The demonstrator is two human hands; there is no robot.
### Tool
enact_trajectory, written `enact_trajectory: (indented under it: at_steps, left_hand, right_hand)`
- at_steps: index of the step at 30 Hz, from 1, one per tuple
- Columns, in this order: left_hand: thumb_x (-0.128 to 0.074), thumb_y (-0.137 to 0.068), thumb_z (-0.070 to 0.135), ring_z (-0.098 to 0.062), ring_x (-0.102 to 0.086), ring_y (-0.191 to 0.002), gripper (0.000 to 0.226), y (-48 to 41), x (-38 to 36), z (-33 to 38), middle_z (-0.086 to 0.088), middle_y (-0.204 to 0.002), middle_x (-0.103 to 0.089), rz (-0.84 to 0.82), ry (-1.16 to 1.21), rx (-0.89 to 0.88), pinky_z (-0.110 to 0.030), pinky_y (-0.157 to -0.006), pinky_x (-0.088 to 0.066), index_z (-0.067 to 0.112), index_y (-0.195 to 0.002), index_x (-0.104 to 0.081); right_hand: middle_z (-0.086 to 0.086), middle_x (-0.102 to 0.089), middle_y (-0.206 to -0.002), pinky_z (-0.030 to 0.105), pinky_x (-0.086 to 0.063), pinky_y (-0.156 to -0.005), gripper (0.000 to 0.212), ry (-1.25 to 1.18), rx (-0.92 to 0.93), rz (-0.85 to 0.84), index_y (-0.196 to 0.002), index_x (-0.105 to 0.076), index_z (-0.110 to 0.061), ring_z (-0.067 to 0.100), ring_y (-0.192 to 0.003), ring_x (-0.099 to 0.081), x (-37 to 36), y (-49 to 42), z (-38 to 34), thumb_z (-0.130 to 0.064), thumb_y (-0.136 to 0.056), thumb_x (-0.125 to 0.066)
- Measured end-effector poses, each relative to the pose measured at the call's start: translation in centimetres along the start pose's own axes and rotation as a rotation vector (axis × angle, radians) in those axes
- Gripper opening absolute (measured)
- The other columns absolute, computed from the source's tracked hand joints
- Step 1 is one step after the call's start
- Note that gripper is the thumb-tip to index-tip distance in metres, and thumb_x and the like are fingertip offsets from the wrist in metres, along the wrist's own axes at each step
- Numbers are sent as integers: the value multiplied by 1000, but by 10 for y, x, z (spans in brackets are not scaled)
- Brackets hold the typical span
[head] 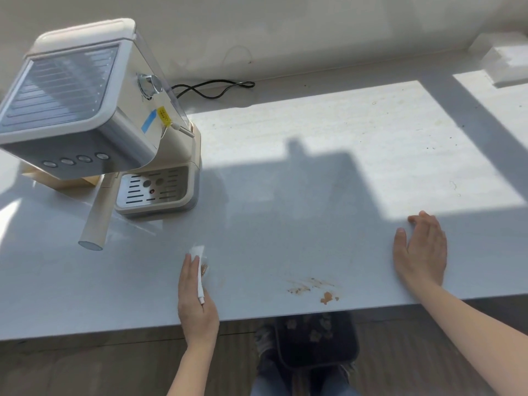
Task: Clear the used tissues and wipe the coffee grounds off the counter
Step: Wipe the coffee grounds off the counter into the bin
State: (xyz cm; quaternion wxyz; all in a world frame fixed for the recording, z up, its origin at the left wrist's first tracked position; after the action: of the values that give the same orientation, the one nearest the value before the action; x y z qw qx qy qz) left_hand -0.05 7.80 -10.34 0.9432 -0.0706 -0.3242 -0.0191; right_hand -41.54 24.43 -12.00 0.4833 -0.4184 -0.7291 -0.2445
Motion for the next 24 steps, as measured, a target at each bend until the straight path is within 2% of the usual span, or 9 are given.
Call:
enact_trajectory:
  at_steps: [2, 5, 9, 11, 13, 17, 19, 21, 24]
  left_hand:
    - [-41, -79, -24, -9, -22, -143, 74, 5, -10, -1, -1, -152, -33, -129, -102, -120, -36, -118, -20, 18, -141, -39]
    - [-44, -83, -15, -10, -17, -144, 66, 12, -17, -9, -3, -153, -30, -262, -174, -116, -47, -118, -18, 15, -142, -38]
    - [-33, -89, 33, -7, -8, -145, 56, 15, -15, -15, 2, -155, -21, -333, -299, -146, -25, -118, 3, 16, -142, -35]
    - [-24, -91, 46, -5, -5, -145, 57, 12, -13, -16, 4, -156, -18, -335, -282, -132, -20, -116, 4, 20, -140, -38]
    - [-23, -95, 43, -5, -12, -144, 51, 5, -11, -18, 1, -155, -25, -312, -253, -93, -24, -116, -7, 19, -132, -49]
    - [-45, -94, 12, -21, -30, -138, 27, -3, -8, -18, -7, -148, -39, -265, -358, -124, -37, -112, -25, 12, -120, -53]
    - [-40, -96, 13, -18, -22, -143, 36, -2, -9, -21, -5, -153, -30, -303, -380, -99, -37, -114, -22, 10, -132, -44]
    - [-27, -98, 26, -13, -2, -146, 53, -1, -11, -27, -2, -159, -10, -369, -477, -89, -35, -118, -12, 12, -148, -18]
    - [-11, -97, 39, -12, 12, -144, 59, -10, -12, -36, -1, -158, 9, -424, -629, -113, -33, -118, -3, 14, -149, 5]
  right_hand:
    - [16, -38, -144, 46, -18, -117, 38, 4, -1, -2, -128, -42, -2, 31, -139, -27, 0, 0, -1, -21, -94, -44]
    - [16, -38, -144, 46, -18, -117, 41, 7, 0, -4, -128, -42, -2, 31, -138, -27, 1, 0, -2, -26, -94, -39]
    - [16, -39, -144, 45, -18, -117, 53, 8, 8, -1, -128, -42, -3, 30, -139, -27, 2, 1, -3, -36, -88, -30]
    - [16, -38, -145, 44, -17, -117, 54, 5, 10, 0, -128, -43, -3, 30, -139, -26, 1, 2, -2, -37, -88, -29]
    - [16, -38, -145, 44, -16, -117, 54, 3, 9, 2, -128, -43, -3, 29, -139, -26, 1, 2, -1, -37, -88, -29]
    - [16, -38, -145, 44, -16, -117, 54, 5, 6, -3, -128, -42, -3, 30, -139, -26, 1, 2, -1, -37, -88, -29]
    - [16, -38, -145, 44, -16, -118, 54, 3, 5, -8, -128, -42, -3, 30, -140, -25, 1, 1, -1, -37, -88, -29]
    - [16, -37, -146, 43, -16, -118, 55, 8, 5, -14, -129, -42, -3, 29, -140, -25, 1, 2, -1, -37, -88, -29]
    - [15, -37, -146, 44, -15, -118, 54, 12, 5, -15, -129, -42, -3, 29, -140, -25, 1, 2, -1, -36, -88, -29]
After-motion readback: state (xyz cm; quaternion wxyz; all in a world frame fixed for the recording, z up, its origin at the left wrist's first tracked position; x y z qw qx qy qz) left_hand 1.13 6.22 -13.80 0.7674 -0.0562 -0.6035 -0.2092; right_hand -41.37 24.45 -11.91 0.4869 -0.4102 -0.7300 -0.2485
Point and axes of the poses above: each hand's wrist, its own y-axis away from the middle knuckle, its own x-axis out of the back of the hand, z = x × y, the point moved 6 cm from there along -y, towards the middle knuckle
